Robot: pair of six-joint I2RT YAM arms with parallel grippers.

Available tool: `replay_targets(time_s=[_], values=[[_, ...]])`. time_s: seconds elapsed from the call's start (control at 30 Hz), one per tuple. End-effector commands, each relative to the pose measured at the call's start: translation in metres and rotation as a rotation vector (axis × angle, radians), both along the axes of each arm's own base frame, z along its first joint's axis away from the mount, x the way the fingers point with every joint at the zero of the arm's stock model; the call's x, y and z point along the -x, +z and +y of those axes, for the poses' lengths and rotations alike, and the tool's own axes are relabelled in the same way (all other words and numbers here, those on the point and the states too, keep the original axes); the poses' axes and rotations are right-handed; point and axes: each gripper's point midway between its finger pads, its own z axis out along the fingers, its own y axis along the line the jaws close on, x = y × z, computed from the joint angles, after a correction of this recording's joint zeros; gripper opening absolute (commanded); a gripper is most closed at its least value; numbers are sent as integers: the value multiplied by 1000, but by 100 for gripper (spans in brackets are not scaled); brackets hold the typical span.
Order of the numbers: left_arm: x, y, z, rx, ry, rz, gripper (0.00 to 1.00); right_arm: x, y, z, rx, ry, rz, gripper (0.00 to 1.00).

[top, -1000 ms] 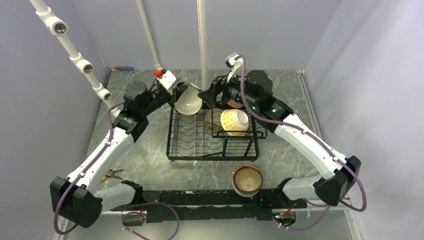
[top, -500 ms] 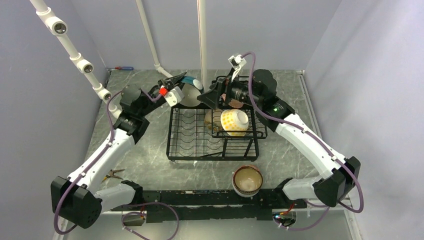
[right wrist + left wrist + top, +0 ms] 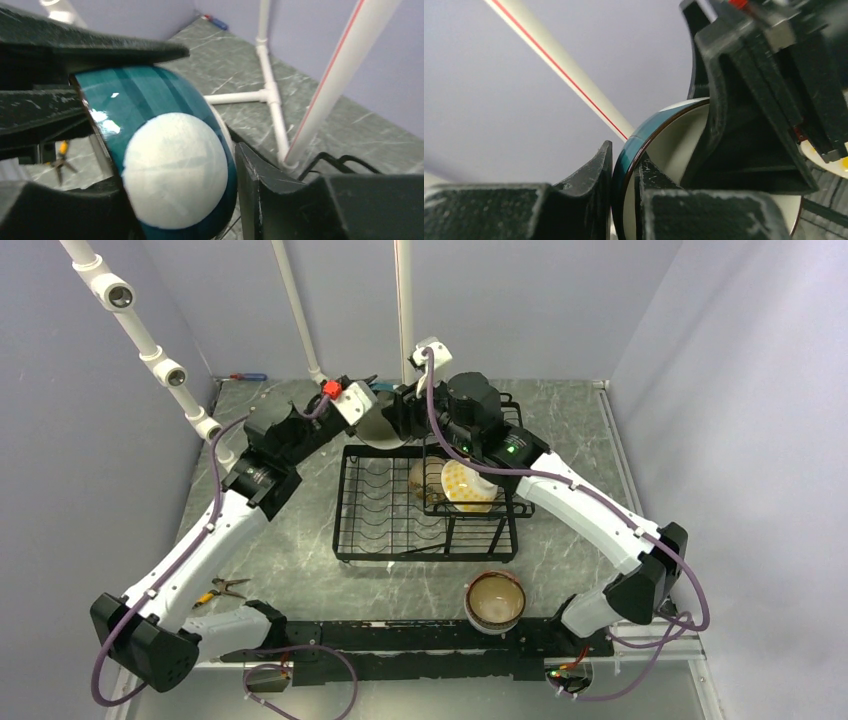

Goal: Load the bowls into the dish rack
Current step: Adjust the bowl.

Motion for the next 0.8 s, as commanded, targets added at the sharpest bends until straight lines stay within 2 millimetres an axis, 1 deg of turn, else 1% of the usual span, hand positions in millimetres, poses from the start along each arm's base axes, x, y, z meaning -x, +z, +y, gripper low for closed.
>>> replay_targets(time_s=[0.0, 0.03, 0.07, 0.13, 0.17, 0.2, 0.23, 0.3, 0.33, 0.4, 0.47, 0.5, 0.53, 0.6, 0.67, 0.7, 0.73, 0.77], values=[[12, 45, 11, 217, 33, 81, 3, -43, 31, -43, 39, -275, -133, 0], [13, 45, 12, 233, 36, 104, 3, -45, 30, -47, 54, -293, -141, 0], [12, 44, 14, 246, 46, 127, 5, -46, 29, -51, 74, -307, -160, 0], [13, 40, 13, 260, 45, 174, 20, -49, 29, -57, 63, -313, -186, 0], [13, 38, 13, 265, 46, 193, 25, -48, 28, -59, 59, -309, -188, 0], [13, 36, 11, 260, 40, 210, 30, -47, 30, -59, 44, -290, -193, 0], [12, 33, 11, 260, 45, 230, 30, -47, 30, -61, 38, -283, -190, 0], [8, 28, 13, 277, 70, 267, 5, -47, 30, -62, 36, -266, -183, 0], [7, 25, 13, 269, 74, 272, 3, -47, 30, -62, 45, -259, -180, 0], [7, 24, 13, 245, 75, 245, 3, -46, 29, -62, 65, -251, -169, 0], [6, 29, 18, 250, 96, 218, 3, -46, 24, -60, 96, -234, -148, 0], [3, 30, 22, 258, 123, 213, 3, -45, 25, -58, 106, -221, -136, 1], [1, 32, 26, 266, 146, 214, 3, -44, 20, -56, 123, -211, -114, 12], [-3, 36, 31, 289, 183, 220, 2, -43, 11, -53, 143, -195, -76, 40], [-5, 39, 36, 284, 211, 207, 3, -45, 1, -55, 167, -211, -41, 61], [-6, 39, 37, 275, 218, 197, 3, -46, -4, -58, 186, -225, -28, 67], [-6, 40, 39, 261, 224, 182, 3, -47, -7, -61, 191, -245, -9, 69], [-6, 40, 40, 251, 232, 167, 3, -48, -10, -63, 195, -264, 12, 67]])
